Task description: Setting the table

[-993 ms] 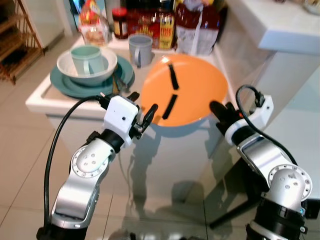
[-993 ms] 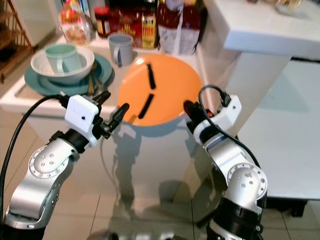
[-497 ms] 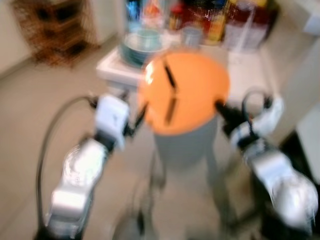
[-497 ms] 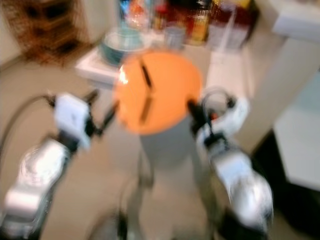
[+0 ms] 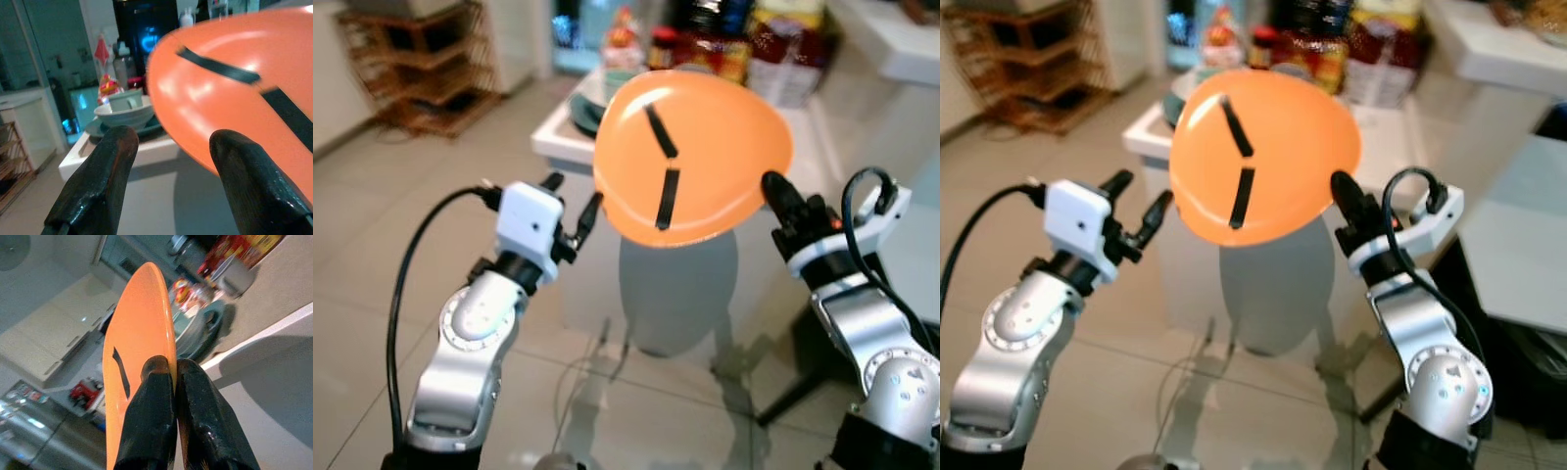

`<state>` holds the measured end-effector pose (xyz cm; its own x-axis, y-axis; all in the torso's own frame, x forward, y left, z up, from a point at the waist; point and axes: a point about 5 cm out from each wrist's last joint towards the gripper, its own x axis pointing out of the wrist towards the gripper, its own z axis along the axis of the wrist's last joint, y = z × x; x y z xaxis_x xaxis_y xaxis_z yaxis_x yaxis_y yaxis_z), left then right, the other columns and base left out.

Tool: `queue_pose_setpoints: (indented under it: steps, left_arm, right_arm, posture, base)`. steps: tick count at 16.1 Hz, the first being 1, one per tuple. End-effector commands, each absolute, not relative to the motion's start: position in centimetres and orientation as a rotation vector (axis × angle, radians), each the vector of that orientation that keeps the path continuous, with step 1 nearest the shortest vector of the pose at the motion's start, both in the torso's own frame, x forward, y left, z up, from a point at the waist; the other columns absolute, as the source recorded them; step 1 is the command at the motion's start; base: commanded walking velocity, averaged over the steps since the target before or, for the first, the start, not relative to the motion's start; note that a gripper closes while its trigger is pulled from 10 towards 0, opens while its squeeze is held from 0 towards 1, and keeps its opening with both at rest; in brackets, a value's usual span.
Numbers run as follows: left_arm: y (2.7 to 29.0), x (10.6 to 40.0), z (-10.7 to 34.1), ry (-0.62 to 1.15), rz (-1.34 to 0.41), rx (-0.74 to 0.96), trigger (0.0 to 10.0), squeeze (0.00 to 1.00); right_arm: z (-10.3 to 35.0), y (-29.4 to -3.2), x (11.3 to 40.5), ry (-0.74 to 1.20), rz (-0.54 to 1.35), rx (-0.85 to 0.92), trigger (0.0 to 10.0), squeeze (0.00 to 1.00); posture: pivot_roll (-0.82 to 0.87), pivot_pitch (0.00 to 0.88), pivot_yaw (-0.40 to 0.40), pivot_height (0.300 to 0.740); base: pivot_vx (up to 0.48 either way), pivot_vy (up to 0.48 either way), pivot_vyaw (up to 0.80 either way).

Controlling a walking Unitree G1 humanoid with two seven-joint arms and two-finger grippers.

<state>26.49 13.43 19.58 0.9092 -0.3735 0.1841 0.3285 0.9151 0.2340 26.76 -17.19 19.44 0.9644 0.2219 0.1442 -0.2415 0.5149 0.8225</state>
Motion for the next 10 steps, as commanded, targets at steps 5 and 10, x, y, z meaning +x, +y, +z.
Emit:
queue_pose_setpoints:
  steps: [5,10]
  left_arm:
    - [13.9,26.7,19.5,-0.225,-0.313,0.244,10.0,0.0]
    - [14.0,27.5,18.9,-0.184,-0.254,0.274,10.0,0.0]
  right_arm:
    - [20.4,-17.3,26.6,-0.097,0.306,0.881,10.0,0.0]
    - [20.0,-18.5,27.3,-0.1,0.194,0.842,10.0,0.0]
  posture:
    - [0.12,0.0,-0.052,0.74]
    - [0.11,0.0,-0.052,0.74]
  base:
    - [0.0,-0.201,0.0]
    - [0.0,-0.422,0.0]
